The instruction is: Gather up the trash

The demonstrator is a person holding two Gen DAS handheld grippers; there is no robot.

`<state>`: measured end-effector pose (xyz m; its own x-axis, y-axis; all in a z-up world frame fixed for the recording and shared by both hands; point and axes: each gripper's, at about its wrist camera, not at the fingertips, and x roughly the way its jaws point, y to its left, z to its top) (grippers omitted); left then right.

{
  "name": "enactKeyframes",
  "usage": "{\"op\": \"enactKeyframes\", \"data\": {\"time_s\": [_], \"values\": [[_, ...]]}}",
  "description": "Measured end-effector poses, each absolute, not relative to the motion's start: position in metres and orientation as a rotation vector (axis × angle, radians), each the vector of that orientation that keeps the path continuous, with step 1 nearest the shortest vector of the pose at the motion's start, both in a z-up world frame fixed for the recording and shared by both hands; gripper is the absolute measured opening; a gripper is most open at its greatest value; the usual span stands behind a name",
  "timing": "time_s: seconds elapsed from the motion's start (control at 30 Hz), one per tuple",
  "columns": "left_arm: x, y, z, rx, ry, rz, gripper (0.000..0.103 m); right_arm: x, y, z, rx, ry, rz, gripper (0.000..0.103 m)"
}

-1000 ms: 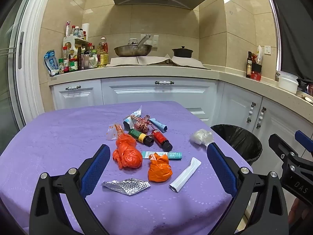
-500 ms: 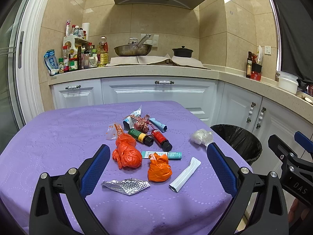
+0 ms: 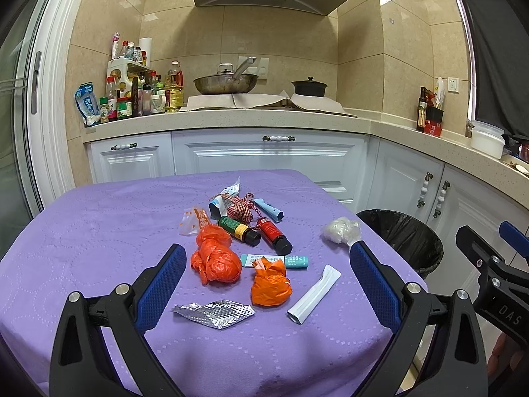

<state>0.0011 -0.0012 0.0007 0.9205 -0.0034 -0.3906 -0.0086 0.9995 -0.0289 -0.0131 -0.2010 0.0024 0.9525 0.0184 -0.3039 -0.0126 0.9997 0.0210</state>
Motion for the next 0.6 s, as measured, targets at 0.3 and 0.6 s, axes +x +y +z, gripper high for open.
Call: {"op": "enactKeyframes", "data": {"time_s": [0.3,0.6], "values": [[0.0011,-0.0013,0.0006,-0.031,0.402,0.004,0.097,-0.0133,-0.2018,0.0035,0.019,0.310,0.015,0.099],[0.0016,-0.0009,-0.0016,-0.030,0.402,0.003,0.097,-0.0108,-0.2029,0.0055,0.018,0.310,0.016,0.099]]}}
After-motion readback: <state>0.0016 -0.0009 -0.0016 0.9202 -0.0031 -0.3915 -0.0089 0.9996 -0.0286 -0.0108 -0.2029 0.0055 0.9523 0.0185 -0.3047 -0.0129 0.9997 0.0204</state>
